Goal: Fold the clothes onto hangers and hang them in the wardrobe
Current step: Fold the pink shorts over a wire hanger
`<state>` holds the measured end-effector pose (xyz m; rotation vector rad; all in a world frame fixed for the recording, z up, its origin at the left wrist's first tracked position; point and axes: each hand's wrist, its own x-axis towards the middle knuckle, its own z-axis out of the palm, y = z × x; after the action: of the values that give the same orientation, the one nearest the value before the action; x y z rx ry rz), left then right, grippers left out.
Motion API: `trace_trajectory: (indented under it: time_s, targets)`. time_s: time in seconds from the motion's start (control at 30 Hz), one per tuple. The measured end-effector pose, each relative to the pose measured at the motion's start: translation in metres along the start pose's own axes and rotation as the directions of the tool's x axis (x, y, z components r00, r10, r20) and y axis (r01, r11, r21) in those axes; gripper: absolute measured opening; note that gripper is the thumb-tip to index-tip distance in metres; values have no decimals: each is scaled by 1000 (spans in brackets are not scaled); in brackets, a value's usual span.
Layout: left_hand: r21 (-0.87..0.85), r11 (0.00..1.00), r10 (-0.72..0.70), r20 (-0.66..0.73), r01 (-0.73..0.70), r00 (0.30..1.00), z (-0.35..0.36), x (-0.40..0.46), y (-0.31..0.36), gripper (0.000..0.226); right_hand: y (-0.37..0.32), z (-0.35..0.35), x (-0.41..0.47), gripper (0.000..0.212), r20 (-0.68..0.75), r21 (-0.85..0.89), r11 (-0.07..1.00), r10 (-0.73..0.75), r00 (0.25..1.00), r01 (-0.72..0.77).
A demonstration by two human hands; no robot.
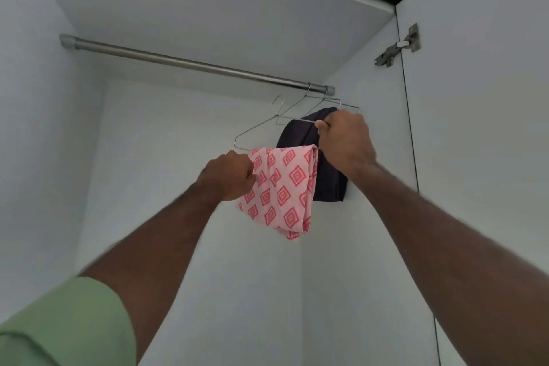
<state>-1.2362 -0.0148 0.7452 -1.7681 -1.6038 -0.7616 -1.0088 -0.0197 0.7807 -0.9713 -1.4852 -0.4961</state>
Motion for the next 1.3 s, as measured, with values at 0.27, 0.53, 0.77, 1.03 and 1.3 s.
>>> trace_trajectory:
  time_s: [0.27,0.53,0.77,1.03,1.3]
  targets:
    - [-20,999,-29,-47,28,998,26,67,-11,30,16,39,65,26,-37,-13,998,-64,997,64]
    - [-64,997,32,-143,-41,989,43,134,-20,36,15,64,118,27,-103,-72,997,-19,995,12]
    - [-105,983,132,-151,-148,980,61,176,-41,25,17,84,143,25,-134,-107,992,48,990,-63]
    - [-136,970,175,-174,-200,969,77,202,-58,18,1,103,163,25,-155,-164,984,43,987,-68]
    - [-154,965,188,-164,-213,968,78,201,-60,20,-4,117,161,23,-149,-202,976,46,988,-76]
